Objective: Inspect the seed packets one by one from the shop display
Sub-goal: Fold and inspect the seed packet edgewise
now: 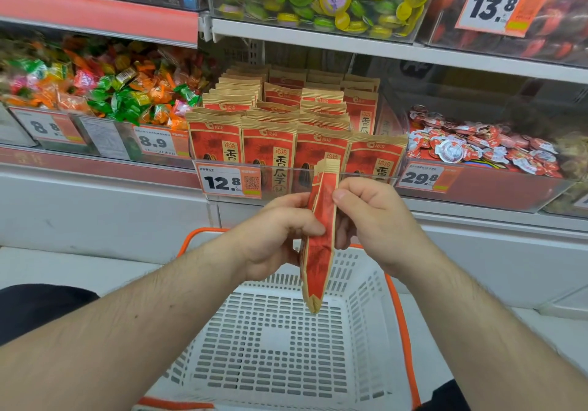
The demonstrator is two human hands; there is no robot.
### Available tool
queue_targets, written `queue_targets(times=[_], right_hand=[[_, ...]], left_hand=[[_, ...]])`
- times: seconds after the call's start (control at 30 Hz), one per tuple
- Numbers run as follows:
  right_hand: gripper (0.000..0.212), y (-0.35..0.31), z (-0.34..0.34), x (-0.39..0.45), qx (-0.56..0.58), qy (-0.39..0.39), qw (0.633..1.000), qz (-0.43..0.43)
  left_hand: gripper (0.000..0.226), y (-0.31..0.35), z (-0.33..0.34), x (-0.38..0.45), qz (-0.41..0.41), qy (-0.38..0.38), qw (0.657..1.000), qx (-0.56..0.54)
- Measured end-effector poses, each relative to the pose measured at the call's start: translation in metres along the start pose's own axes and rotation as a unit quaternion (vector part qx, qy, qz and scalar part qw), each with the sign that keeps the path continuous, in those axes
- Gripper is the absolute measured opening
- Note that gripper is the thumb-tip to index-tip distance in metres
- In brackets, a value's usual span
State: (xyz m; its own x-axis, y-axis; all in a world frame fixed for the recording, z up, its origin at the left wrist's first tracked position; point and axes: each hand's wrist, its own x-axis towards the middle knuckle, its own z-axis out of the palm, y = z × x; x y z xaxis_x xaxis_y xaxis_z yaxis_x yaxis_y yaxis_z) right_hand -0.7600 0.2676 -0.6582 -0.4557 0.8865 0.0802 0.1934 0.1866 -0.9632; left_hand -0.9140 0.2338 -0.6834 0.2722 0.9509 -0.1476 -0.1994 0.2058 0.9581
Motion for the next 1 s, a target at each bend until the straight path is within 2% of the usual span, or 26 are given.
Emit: queue_targets(times=[0.13, 0.27, 0.37, 0.47, 0.7, 0.8, 0.9, 1.0], right_hand=[[0.036, 0.000, 0.000, 0.000, 0.016, 0.004, 1.000, -0.006], [0.027, 0.000, -0.004, 0.000, -0.021, 0.009, 1.000, -0.017], [0.029, -0.003, -0.014, -0.005, -0.106, -0.090, 0.990, 0.008], [0.026, -0.006, -0.015, -0.009, -0.196, -0.193, 0.960, 0.057], [0.020, -0.004, -0.020, -0.008, -0.182, -0.232, 0.952, 0.081], [0.020, -0.001, -0.019, -0.007, -0.177, -0.235, 0.953, 0.075], [0.024, 0.000, -0.019, -0.006, -0.140, -0.215, 0.965, 0.055], [0.040, 0.003, -0.019, -0.002, -0.083, -0.131, 0.986, 0.068]], left_hand=[[0.031, 0.000, 0.000, 0.001, -0.001, -0.008, 1.000, -0.001], [0.032, 0.003, 0.000, 0.002, -0.009, 0.046, 0.999, -0.018], [0.041, 0.008, -0.001, 0.002, -0.007, 0.096, 0.994, -0.054], [0.054, 0.011, -0.003, 0.002, -0.005, 0.124, 0.990, -0.072], [0.055, 0.011, -0.004, 0.000, -0.003, 0.119, 0.990, -0.075], [0.049, 0.011, -0.004, 0.000, -0.003, 0.124, 0.990, -0.072], [0.030, 0.011, -0.005, 0.001, 0.008, 0.118, 0.989, -0.089], [0.045, 0.008, -0.004, 0.000, 0.013, 0.085, 0.992, -0.097]])
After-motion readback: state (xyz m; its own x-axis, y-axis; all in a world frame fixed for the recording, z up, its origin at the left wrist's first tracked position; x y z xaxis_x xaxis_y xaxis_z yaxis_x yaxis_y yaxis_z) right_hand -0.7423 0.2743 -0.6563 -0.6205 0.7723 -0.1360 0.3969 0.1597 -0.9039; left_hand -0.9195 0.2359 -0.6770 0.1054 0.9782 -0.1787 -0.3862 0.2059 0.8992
